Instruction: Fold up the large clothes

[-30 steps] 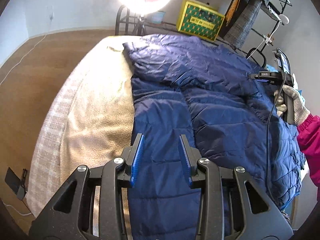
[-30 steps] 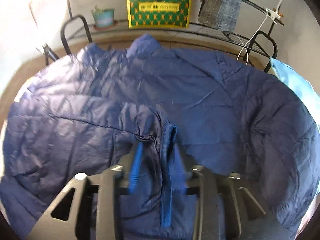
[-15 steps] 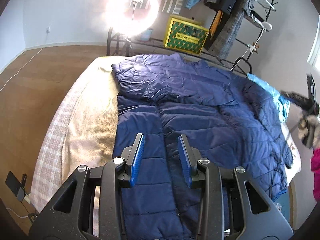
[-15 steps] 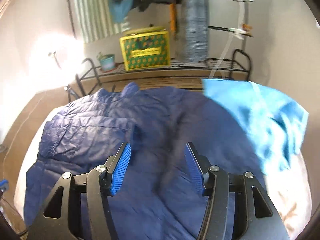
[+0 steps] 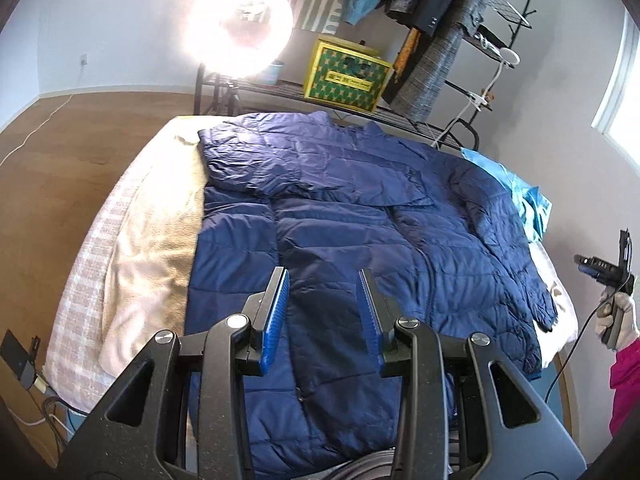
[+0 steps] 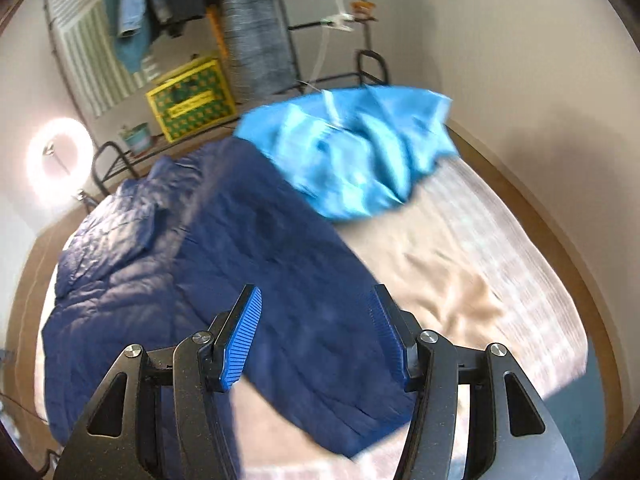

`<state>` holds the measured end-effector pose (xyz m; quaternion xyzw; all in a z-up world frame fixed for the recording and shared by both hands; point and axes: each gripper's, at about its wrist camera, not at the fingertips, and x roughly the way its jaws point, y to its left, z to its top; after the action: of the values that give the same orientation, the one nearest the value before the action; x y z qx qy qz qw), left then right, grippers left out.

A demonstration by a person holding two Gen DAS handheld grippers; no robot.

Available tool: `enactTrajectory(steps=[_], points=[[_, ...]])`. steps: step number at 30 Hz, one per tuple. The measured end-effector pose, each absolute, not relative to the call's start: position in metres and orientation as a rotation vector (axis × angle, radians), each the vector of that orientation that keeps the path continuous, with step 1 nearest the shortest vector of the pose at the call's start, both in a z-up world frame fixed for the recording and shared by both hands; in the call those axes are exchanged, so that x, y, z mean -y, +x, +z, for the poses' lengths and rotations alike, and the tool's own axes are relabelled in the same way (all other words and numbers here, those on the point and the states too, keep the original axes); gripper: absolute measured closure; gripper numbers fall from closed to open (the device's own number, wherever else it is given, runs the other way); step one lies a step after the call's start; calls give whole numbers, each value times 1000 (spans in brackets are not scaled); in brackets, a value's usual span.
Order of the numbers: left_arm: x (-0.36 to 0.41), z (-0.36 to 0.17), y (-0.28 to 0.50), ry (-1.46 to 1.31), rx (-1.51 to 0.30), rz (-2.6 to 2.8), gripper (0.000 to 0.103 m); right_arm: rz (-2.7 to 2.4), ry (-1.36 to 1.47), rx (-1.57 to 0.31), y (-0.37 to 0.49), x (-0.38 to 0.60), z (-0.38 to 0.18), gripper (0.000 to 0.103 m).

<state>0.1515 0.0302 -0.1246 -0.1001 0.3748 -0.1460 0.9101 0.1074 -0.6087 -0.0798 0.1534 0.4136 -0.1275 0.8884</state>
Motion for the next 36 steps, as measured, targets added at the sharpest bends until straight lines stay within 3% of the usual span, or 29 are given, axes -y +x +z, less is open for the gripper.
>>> enactTrajectory(steps=[12,20,24,27,28,36], points=[[2,-120,139,-176,-804,-349,68,-317,535,-966,78,675,-167,48],[5,-114,135,-159,-800,-349,68,-324,616,-993,63,687,-193,48],[9,-115,134,-166,-803,-362,68,-281,581,-1013,62,679,-190,74],[12,-118,132,-176,-808,-372,68,-257,536,-1026,63,672,-187,81],[13,-119,132,-175,-810,-374,68,-251,534,-1031,63,671,-187,94],[8,-124,132,-185,-815,-365,68,-202,591,-921,55,653,-146,99]])
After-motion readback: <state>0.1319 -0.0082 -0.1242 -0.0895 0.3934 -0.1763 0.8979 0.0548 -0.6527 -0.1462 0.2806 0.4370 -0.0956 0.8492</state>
